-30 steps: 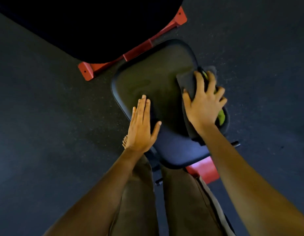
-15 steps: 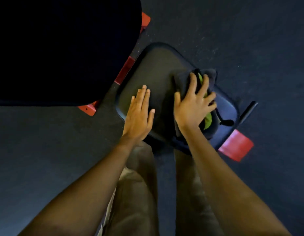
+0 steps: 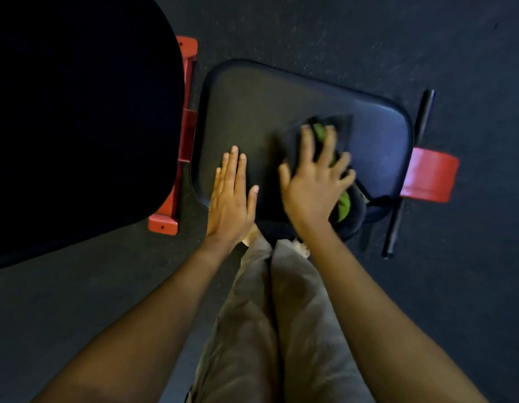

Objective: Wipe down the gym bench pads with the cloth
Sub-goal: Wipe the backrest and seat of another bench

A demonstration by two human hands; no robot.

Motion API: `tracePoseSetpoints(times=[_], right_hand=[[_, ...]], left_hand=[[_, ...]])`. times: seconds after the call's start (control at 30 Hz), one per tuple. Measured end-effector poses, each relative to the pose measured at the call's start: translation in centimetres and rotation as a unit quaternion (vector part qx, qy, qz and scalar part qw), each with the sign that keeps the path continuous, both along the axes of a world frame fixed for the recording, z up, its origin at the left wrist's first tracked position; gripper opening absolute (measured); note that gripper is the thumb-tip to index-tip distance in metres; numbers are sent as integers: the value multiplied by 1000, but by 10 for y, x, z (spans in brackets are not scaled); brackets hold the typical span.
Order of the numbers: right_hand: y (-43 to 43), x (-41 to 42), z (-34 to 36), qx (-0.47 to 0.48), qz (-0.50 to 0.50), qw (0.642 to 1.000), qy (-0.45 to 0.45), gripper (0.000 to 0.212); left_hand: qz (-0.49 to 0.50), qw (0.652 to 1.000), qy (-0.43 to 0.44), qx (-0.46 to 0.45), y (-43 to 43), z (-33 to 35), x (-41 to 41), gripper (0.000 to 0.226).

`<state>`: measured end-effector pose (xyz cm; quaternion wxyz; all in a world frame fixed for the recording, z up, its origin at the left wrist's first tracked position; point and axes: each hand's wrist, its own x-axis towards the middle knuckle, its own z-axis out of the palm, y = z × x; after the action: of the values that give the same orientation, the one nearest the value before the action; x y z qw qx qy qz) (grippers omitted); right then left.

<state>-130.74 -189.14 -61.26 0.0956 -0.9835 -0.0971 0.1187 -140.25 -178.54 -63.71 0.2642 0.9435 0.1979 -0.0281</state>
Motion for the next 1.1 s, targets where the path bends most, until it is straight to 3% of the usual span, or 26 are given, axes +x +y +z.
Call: tracePoseSetpoints(times=[0.07,0.13,0.23,0.3,0.37,0.43,0.53,0.57,0.6,0.67,0.73,0.8,0.97,1.1], right_hand=[[-18,-30,-6,-6,136,990,-31,64],[-51,-39,-11,-16,165,985,-45,64],[-74,-27,-6,-15,17,999,-39,62],[-58,-9,1,-10,-136,991,-14,63],[-24,-1,5,-24,-211,977,27,66],[1,-13,8,-11,-147,989,29,66],[2,-60,-7,8,35,998,-48,63],[-6,-73,-11,0,53,997,-59,62],[-18,-81,-14,-8,34,997,-64,61],[-31,-80,-15,-13,-109,991,-77,60],[-22,-63,-9,-2,-296,953,-64,59],[-3,-41,-7,8,-404,913,-50,60],[37,-91,-19,54,-346,931,-106,54],[65,-126,-25,203,-418,876,-131,51]], left_hand=[[-8,1000,-5,9,0,-2,-1,57],[-5,1000,-11,13,-2,-3,-1,56],[-2,1000,-11,-2,0,0,-2,55],[-38,999,-10,5,5,3,-4,54],[-77,997,-5,21,13,4,-8,54],[-117,993,1,21,23,5,-13,55],[-169,985,9,23,41,7,-11,56],[-177,984,8,25,48,7,-9,56],[-180,983,4,23,50,8,-6,55],[-190,982,-10,18,52,9,4,55],[-191,981,-21,14,47,10,15,54],[-183,982,-37,10,37,10,28,53],[-270,961,-49,26,33,3,41,53],[-356,930,-40,84,48,-7,40,59]])
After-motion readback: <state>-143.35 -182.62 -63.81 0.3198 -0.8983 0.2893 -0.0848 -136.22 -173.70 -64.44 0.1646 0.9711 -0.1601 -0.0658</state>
